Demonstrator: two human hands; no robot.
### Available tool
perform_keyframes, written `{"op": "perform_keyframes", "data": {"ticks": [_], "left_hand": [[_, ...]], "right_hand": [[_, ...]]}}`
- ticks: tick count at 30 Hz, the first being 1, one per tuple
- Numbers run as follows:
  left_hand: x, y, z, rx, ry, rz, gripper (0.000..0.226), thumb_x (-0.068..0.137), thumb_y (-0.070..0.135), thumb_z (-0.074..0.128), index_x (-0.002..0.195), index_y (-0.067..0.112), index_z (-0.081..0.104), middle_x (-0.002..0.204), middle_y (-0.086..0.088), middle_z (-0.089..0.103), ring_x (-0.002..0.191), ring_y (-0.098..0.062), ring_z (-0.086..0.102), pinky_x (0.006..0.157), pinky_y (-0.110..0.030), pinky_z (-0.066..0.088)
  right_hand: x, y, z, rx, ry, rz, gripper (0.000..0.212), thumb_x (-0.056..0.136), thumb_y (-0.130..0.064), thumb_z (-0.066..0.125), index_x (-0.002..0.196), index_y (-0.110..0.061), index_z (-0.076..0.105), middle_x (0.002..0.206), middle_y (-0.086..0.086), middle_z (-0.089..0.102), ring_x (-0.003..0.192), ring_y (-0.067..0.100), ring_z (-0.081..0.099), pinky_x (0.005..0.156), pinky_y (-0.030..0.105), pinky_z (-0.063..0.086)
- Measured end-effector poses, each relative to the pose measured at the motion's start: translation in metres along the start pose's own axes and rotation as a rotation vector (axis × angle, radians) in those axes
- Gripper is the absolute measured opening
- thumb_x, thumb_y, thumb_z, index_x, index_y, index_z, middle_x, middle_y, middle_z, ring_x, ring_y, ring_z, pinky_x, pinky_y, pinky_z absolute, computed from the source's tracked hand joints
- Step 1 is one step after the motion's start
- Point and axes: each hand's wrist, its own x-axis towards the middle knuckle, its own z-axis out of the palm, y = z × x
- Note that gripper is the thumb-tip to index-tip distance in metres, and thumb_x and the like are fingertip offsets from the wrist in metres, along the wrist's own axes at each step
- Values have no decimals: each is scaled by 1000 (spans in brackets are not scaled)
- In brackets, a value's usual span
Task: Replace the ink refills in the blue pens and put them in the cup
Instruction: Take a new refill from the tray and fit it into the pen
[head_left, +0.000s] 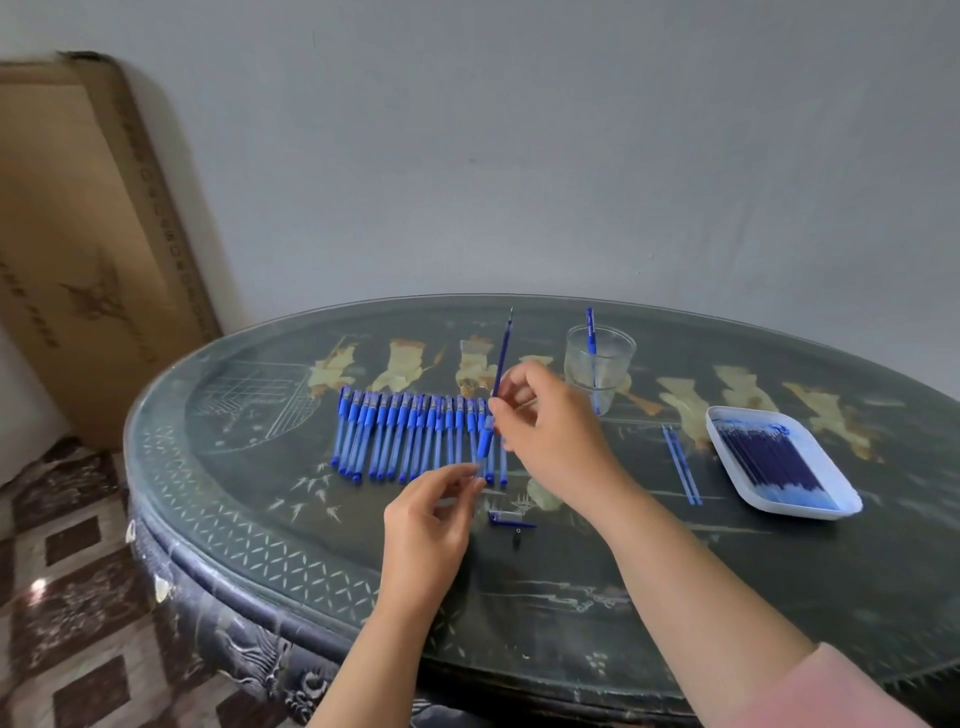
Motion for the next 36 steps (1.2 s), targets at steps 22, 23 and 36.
{"op": "perform_keyframes", "data": {"ticks": [22,23,36], "left_hand": [[0,-2,-1,0,13,-72,17,85,14,74,101,19,72,91,7,72,80,-4,69,74,-21,57],[0,-2,-1,-4,16,-71,17,85,13,74,101,19,72,90,7,72,79,-4,69,74,-21,57],[-1,2,0,-18,-18,-32,21,84,8,74,99,23,71,91,12,71,79,0,69,73,-15,55]], "right_hand": [[-63,68,17,-318,-169,284,20,82,-32,76,94,-27,60,84,-10,59,83,9,56,75,27,51],[-63,67,18,-333,-173,268,20,83,-33,75,95,-27,60,86,-11,58,84,8,55,76,27,51],[-45,30,2,118,227,195,8,84,-16,74,85,-24,72,81,-13,72,78,-4,66,72,12,51]]}}
